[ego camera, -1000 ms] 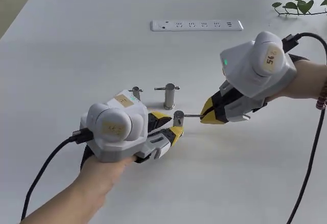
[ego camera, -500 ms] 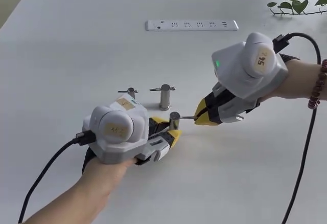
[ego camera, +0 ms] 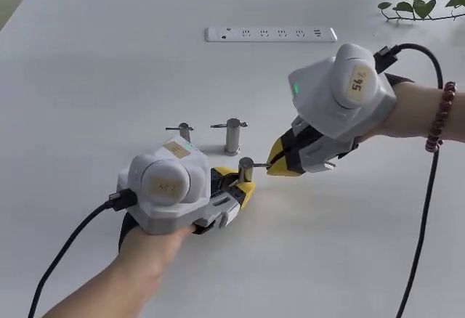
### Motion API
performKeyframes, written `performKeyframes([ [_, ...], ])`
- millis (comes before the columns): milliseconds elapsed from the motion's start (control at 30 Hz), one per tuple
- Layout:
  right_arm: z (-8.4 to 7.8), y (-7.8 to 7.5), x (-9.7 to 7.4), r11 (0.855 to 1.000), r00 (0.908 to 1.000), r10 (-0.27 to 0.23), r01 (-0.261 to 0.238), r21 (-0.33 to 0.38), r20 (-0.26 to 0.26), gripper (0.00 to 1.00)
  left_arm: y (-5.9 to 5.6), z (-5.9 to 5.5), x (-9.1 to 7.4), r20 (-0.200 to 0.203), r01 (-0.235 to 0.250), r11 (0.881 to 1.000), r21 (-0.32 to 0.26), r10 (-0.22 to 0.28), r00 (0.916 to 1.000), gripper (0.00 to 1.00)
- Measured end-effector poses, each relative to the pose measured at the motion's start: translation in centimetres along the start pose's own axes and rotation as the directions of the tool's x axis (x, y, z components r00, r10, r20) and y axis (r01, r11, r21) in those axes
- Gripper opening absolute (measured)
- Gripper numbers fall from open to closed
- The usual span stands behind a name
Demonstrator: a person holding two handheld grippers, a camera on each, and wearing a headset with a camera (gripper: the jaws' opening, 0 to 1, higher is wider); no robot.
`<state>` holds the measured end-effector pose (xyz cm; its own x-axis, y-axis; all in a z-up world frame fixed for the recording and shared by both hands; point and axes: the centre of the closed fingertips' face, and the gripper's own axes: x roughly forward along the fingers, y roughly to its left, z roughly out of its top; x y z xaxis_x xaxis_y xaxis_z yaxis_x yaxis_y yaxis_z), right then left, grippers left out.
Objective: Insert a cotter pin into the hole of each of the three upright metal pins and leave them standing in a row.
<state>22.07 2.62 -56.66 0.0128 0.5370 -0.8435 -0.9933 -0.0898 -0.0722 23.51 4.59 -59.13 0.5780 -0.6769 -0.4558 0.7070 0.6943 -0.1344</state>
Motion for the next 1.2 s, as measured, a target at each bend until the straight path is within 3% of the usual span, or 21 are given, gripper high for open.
performKeyframes([
  [767,0.9,-0.5,1.1,0.999,1.0,-0.007,0.007,-0.038,-0.005,0.01,0.1,-0.3,0.3,0.014,-0.022,1.0,-0.001,0.022,0.9997,0.12],
  [867,0.9,-0.3,1.0,0.999,1.0,-0.007,0.007,-0.037,-0.007,0.07,0.1,-0.3,0.4,0.014,-0.023,1.0,-0.002,0.023,0.9996,0.12],
  [1200,0.2,-0.2,-0.2,0.999,0.9993,-0.033,0.033,-0.016,-0.017,0.05,0.1,-0.4,0.4,0.013,-0.022,1.0,-0.01,0.022,0.9997,0.12],
])
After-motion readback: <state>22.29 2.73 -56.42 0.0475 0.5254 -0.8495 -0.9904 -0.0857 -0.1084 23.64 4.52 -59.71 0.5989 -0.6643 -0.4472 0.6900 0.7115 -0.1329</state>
